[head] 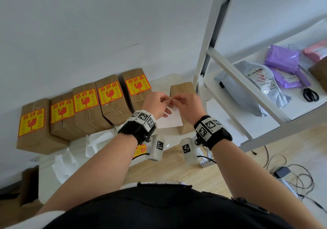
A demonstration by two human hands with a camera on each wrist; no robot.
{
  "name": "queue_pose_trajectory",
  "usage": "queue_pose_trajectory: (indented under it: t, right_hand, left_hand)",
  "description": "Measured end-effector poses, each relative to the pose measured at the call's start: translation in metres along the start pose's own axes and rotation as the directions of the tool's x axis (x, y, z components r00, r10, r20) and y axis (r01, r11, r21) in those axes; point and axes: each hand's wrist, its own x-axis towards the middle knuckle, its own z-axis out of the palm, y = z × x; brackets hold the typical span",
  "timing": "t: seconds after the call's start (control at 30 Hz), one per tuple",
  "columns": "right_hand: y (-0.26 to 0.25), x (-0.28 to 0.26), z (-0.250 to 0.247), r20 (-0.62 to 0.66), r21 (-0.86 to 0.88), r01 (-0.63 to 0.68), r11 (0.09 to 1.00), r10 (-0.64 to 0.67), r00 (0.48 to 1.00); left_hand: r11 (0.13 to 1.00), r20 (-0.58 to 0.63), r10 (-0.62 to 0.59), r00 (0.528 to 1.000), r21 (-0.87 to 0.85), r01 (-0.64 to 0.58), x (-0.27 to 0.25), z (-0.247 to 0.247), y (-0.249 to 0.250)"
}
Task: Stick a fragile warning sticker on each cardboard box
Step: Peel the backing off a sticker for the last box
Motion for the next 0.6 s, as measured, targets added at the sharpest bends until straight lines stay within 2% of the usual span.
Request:
queue_pose_trajectory:
  t: [0.3, 0.6]
  right_hand:
    - [0.0, 0.0035, -0.0011, 0.024, -0.01, -0.013, 1.0, 0.014, 1.0]
    - [0.0027, 0.0039, 0.0016, 0.034, 0.077, -0.067, 0.995, 0.064, 0.997]
  left_hand:
    - [0.998, 0.004, 0.02, 1.0, 0.065, -0.02, 0.003, -0.0012, 0.0001]
    - [0.993, 0.028, 0.06, 0.998, 0.099, -0.062, 0.0033, -0.0023, -0.0013]
